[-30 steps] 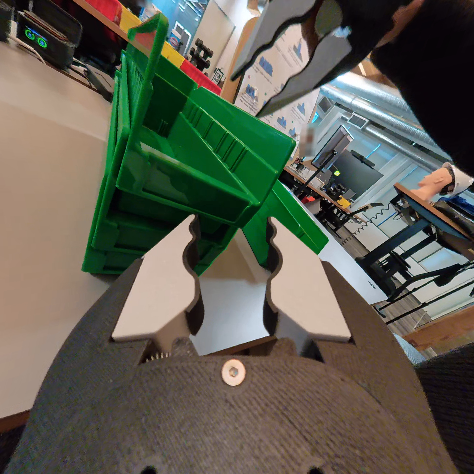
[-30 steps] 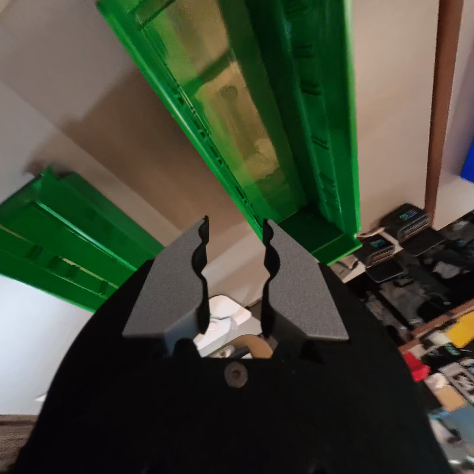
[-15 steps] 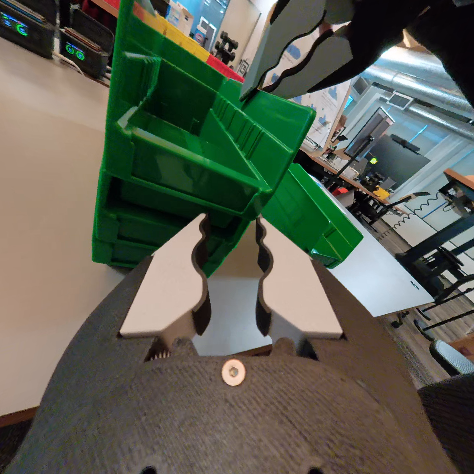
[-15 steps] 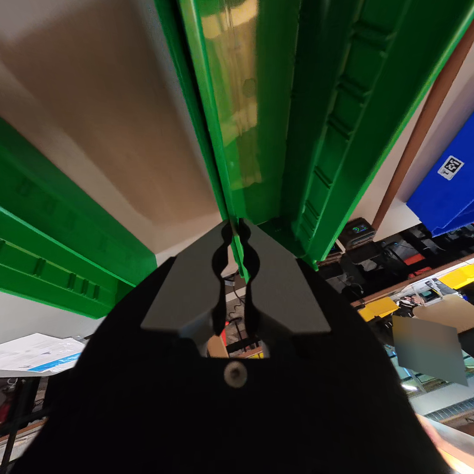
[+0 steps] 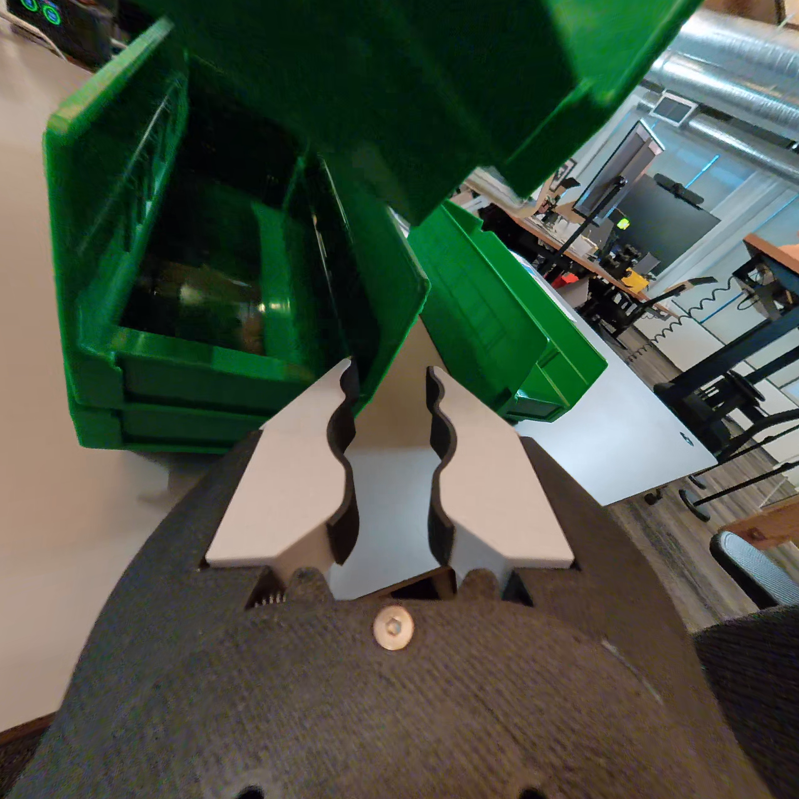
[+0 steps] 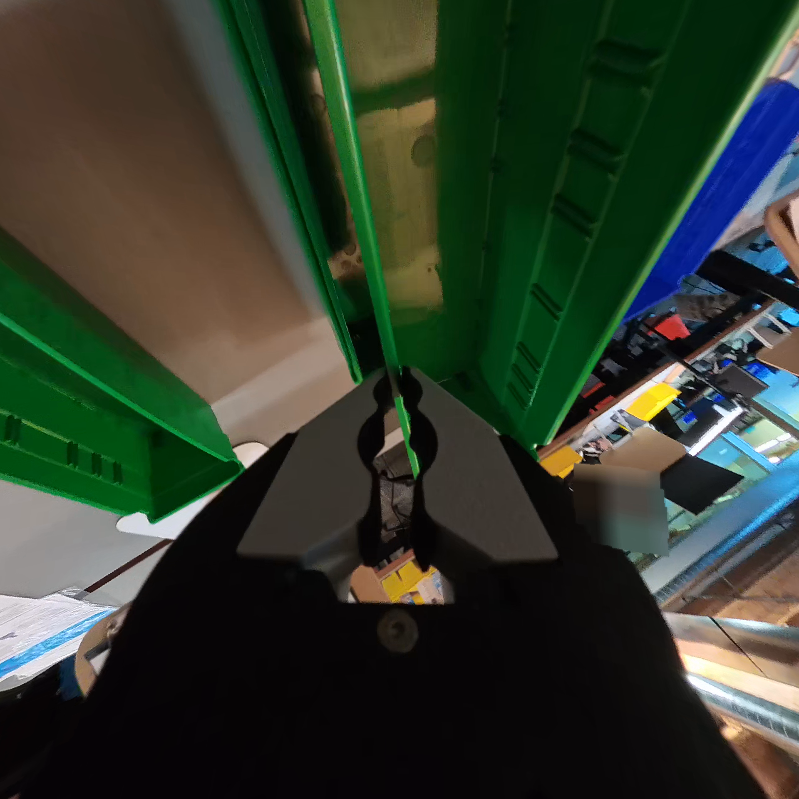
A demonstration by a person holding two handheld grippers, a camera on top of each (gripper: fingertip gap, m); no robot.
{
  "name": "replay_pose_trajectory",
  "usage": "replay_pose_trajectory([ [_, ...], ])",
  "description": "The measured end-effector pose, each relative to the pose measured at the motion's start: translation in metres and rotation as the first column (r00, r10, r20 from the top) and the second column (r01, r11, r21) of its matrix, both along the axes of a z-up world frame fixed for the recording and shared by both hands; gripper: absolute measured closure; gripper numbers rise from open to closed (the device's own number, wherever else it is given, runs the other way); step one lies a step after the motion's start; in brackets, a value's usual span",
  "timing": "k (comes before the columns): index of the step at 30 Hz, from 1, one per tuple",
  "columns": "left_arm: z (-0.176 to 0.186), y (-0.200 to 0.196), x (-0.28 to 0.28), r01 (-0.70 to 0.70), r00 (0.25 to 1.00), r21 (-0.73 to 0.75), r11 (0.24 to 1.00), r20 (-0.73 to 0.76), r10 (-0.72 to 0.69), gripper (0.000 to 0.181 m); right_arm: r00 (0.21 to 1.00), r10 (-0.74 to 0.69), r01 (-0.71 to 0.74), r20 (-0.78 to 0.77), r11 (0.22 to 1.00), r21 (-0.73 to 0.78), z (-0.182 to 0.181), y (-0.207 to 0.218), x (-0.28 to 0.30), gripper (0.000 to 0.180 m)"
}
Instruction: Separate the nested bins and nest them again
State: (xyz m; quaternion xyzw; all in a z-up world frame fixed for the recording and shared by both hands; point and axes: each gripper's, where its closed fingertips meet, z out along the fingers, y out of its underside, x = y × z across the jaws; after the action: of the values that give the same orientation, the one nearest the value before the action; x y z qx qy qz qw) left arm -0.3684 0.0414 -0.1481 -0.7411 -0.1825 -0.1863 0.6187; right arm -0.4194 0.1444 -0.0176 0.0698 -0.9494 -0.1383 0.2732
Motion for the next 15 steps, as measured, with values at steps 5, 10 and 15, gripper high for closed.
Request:
replay_pose_trajectory([
  [5,0.000,-0.001,0.001,0.014,1.000,0.003,1.000,0.002,-0.014,0.149,0.996,-0.042,0.044,-0.073,0.999,0.020,0.028,0.017,0.031,0.178],
  [10,0.002,-0.004,0.002,0.031,0.999,0.018,0.999,0.040,-0.032,0.149,0.989,-0.114,0.122,-0.099,0.990,0.076,0.035,0.054,0.093,0.177],
  [15,0.002,-0.004,0.002,0.030,0.998,0.024,0.999,0.058,-0.032,0.148,0.972,-0.201,0.218,-0.122,0.964,0.151,0.040,0.094,0.172,0.176],
])
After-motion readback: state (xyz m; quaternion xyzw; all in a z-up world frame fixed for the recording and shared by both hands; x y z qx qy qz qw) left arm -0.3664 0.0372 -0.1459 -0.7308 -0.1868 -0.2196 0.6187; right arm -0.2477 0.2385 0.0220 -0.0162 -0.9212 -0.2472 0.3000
